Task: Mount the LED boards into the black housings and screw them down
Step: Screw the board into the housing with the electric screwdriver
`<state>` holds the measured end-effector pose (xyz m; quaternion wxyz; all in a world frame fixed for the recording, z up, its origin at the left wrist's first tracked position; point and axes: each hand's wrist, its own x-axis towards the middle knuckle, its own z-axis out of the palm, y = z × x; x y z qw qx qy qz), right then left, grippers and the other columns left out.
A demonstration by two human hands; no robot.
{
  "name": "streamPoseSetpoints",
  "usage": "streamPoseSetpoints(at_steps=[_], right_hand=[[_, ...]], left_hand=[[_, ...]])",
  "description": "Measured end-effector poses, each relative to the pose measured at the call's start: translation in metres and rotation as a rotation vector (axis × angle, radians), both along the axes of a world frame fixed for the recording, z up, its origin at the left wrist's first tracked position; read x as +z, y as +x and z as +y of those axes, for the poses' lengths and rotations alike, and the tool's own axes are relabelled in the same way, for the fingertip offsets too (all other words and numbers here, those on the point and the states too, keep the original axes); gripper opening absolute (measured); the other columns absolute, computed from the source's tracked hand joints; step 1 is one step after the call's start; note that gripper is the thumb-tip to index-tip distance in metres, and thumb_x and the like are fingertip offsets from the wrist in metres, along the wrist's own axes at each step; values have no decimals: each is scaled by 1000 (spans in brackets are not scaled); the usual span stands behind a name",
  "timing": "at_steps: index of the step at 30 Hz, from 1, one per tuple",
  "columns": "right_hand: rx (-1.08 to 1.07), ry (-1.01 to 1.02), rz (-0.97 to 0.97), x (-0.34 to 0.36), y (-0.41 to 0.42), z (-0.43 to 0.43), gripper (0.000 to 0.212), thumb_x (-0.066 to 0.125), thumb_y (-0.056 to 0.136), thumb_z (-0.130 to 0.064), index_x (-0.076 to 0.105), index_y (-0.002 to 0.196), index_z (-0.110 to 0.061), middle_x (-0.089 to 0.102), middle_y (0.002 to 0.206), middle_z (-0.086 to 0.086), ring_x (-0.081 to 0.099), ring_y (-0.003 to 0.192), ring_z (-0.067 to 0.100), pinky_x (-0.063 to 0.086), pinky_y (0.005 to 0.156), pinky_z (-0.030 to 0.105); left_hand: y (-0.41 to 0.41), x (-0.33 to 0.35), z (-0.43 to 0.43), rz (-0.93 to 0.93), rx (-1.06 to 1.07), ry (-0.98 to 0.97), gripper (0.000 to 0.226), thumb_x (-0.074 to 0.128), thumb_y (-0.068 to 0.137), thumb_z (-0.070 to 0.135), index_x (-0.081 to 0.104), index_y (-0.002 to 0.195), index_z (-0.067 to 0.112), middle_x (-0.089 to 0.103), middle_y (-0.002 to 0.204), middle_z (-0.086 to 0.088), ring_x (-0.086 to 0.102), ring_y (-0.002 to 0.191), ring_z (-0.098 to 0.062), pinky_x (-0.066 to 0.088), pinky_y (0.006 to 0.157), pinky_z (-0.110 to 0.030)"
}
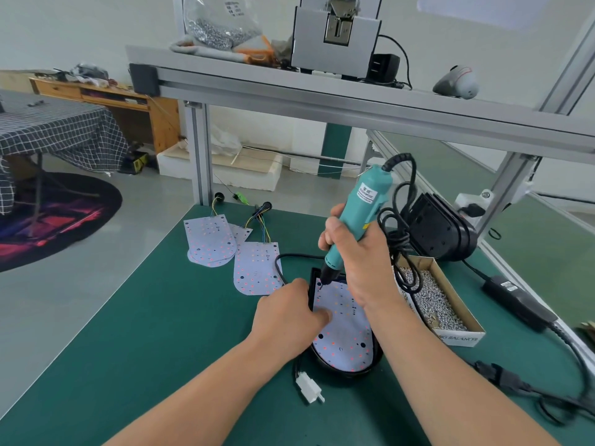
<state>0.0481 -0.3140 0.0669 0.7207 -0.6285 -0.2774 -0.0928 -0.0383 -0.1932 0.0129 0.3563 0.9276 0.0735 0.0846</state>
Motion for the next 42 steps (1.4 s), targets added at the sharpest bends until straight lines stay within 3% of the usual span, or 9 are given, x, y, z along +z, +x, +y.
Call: streamPoseSetpoints(at_steps=[5,8,12,15,21,27,33,42], right_hand=[[43,-51,11,1,1,2,15,71,96,-30,63,107,-23,59,77,0,60,72,23,52,70,32],[69,-67,34,-1,2,0,12,71,97,-29,61,101,-23,57,76,-1,57,72,25,48,71,41],[106,-94,42,-3,2,-3,11,69,98,-21,60,96,-27,57,75,-2,54,72,25,46,74,45],[128,-48,76,-3,0,-9,11,68,97,-18,63,103,-26,58,77,3,56,74,26,47,78,46],[112,117,171,2,-8,-17,27,73,94,-30,66,118,-20,59,80,9,58,80,28,46,85,47],[64,245,99,14,-29,-16,25,69,98,-27,65,121,-20,67,93,11,66,91,30,55,90,45],[25,310,161,1,-39,-55,34,75,96,-31,64,121,-12,66,101,13,66,91,31,56,80,43],[-182,399,401,-7,-43,-130,33,67,94,-35,68,116,-10,67,90,7,64,68,19,52,51,30]], left_hand=[[1,-2,0,-4,-2,-1,33,68,82,44,45,80,20,56,68,6,56,66,-24,29,55,-34],[1,-2,0,2,-6,-1,33,68,82,44,45,80,21,55,67,7,56,66,-23,29,55,-34],[1,-3,1,19,-8,-16,32,68,82,46,46,81,22,56,68,7,62,73,-25,31,55,-34],[1,-3,1,28,-6,-11,33,68,82,48,47,82,22,57,69,7,62,73,-25,31,55,-34],[2,-1,1,53,-3,-2,34,67,81,48,47,84,20,59,73,5,61,77,-27,32,56,-35],[2,-1,3,77,-2,-15,37,68,82,51,46,83,21,57,73,6,53,71,-21,34,56,-34],[0,-1,5,75,-22,-10,40,67,83,54,49,87,19,60,77,4,60,78,-26,37,59,-36],[0,-1,6,75,-21,-26,41,69,86,53,50,88,17,58,76,5,54,72,-23,39,60,-35]])
